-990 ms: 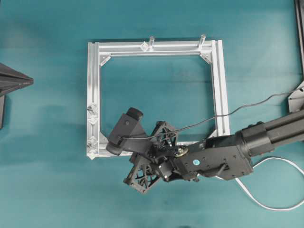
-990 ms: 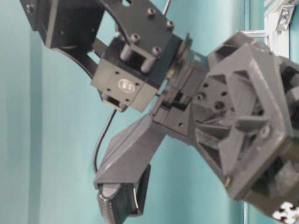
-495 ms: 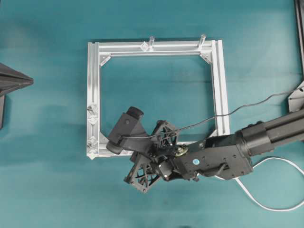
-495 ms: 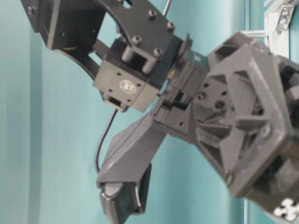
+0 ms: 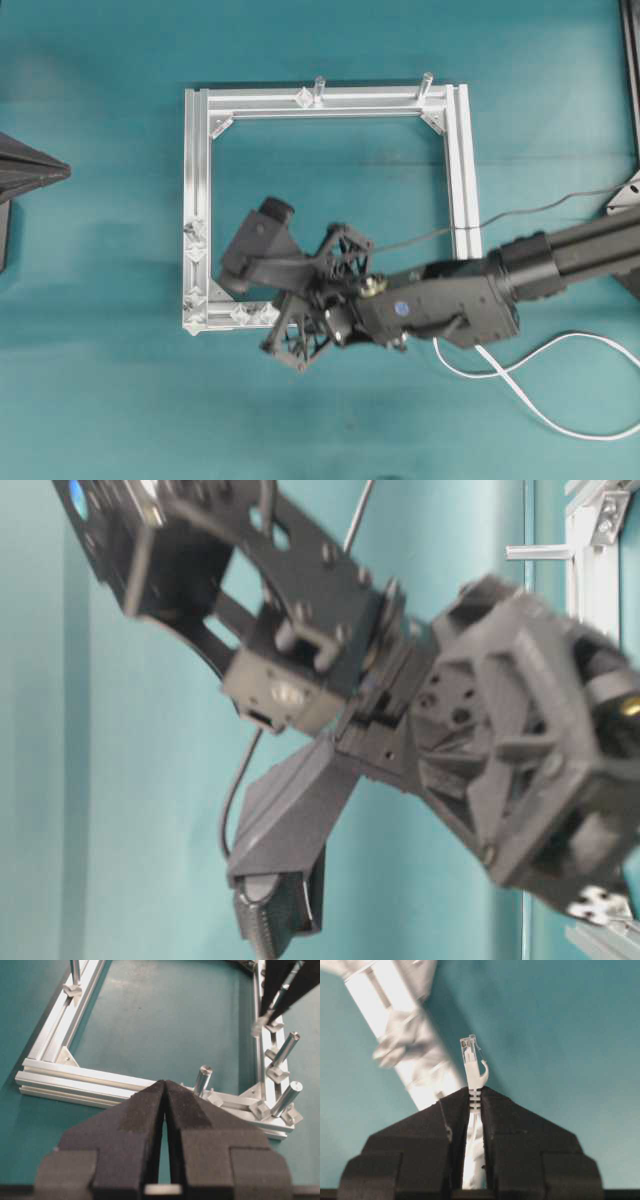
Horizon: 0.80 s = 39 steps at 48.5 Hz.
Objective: Move the cable alternately left and right between 8 closely spaced pins so it hooks onto each one.
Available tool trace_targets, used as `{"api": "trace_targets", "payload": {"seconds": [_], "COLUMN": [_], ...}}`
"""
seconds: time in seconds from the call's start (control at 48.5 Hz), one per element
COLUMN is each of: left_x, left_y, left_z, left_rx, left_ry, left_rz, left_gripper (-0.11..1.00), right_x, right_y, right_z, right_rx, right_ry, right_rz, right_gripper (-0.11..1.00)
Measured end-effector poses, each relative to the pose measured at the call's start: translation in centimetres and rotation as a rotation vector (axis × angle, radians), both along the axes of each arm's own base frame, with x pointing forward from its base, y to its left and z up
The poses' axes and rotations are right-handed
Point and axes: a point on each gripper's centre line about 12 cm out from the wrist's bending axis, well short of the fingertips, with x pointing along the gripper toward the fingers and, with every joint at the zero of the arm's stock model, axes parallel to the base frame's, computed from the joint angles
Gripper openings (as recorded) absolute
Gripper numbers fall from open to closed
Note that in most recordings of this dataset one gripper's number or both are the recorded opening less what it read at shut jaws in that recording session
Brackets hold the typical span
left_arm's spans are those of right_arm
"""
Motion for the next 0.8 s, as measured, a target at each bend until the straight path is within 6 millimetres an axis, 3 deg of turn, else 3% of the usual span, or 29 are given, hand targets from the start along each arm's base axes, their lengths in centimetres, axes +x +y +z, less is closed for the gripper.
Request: {"api": "trace_targets", "payload": {"seconds": [0.351,0.804], "left_x": [0.0,0.0], "left_y": [0.0,0.0], "left_z": [0.0,0.0], "left_rx": [-0.002,-0.002], "left_ry": [0.003,0.001], "left_rz": [0.0,0.0], "left_gripper": [0.0,0.0], "right_x": [0.8,1.9], "right_y": [-3.8,-4.0], "right_z": [0.1,0.4], "right_rx": [-0.042,-0.024], "right_ry": [-0.005,-0.066], "right_rz": [0.024,0.036], "right_gripper": [0.09,0.09]}}
